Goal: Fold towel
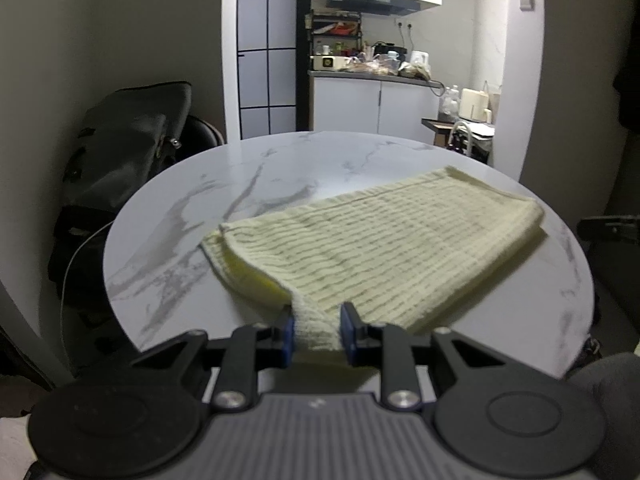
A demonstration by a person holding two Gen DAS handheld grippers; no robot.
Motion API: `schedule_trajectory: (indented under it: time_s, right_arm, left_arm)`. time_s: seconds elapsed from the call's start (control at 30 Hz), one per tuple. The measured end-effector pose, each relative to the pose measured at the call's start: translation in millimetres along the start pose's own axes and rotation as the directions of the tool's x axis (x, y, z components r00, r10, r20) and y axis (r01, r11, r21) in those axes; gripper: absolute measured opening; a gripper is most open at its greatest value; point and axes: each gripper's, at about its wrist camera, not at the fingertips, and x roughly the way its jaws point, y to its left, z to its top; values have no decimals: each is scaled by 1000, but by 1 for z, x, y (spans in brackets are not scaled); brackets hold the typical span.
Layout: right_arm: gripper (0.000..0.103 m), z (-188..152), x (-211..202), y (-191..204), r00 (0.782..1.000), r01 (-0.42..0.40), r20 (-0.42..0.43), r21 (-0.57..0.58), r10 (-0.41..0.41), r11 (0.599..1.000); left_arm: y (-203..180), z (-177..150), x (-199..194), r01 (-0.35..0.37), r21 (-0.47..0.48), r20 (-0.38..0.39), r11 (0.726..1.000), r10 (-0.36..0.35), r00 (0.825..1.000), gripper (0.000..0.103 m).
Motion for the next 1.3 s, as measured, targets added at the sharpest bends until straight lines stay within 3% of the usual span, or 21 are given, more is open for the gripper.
schedule_trajectory:
  time_s: [0.57,1.3]
  right_arm:
    - [36,-14,-29,16,999,-28,23,-22,28,999]
    - [36,-27,-14,73,997,-79,10,-110,81,991]
  left_arm:
    - [-27,-19,-27,55,28,10,998,-56,998,26]
    - [10,-18,-33,46,-3,73,999,-45,996,34]
